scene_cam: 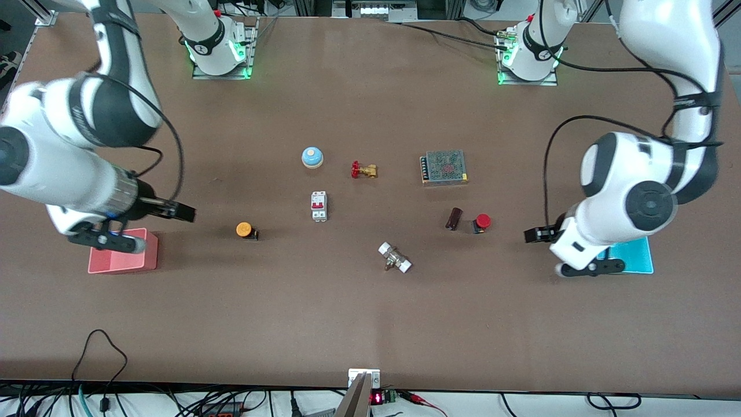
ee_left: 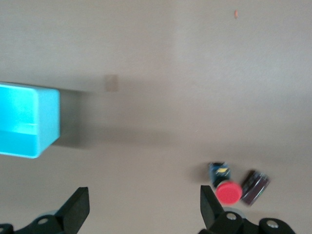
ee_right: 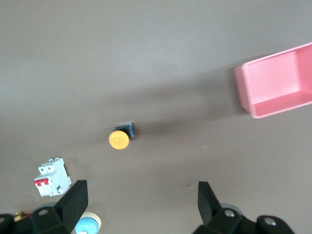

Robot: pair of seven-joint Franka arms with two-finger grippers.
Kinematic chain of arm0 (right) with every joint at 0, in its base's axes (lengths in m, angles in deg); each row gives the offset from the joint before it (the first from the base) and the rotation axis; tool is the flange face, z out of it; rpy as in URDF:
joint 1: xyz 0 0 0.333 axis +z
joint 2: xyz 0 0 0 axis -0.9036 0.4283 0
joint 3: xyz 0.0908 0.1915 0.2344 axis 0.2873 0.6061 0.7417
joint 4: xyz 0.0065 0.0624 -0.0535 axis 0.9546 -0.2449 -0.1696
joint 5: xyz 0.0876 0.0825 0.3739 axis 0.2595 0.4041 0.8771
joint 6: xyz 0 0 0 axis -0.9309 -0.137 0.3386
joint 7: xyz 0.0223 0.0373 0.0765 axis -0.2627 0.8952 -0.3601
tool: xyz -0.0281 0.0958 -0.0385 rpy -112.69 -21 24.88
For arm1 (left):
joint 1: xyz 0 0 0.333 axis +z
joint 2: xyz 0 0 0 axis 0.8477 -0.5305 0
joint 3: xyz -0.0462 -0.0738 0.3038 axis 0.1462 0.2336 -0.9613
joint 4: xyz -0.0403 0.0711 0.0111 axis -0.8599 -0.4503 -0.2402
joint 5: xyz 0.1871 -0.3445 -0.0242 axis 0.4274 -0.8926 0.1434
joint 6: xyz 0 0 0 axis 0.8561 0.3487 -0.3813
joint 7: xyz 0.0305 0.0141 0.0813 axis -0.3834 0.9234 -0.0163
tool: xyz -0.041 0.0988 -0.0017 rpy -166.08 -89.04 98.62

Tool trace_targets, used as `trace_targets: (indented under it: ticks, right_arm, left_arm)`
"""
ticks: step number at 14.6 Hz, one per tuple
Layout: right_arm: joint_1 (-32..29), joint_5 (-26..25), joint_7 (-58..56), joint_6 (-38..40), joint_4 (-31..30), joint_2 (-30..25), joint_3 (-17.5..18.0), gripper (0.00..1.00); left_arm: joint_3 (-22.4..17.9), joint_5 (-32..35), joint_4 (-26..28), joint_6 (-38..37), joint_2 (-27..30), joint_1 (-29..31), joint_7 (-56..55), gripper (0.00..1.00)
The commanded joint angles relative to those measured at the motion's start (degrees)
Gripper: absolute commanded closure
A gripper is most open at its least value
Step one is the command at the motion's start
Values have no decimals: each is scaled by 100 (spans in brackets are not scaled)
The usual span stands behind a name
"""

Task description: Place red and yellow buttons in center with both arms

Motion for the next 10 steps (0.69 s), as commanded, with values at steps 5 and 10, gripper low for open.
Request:
trace_targets:
  ticks: [5,10]
  right_arm:
    - [5,-5,-756,579,250,-170,-464,0]
    - [-371,-119,-887,799,347,-362,-579,0]
  left_arm:
    - [77,-282,-308,-1072,545,458,713,0]
    - [60,-396,-906,-1759,537,634,739,0]
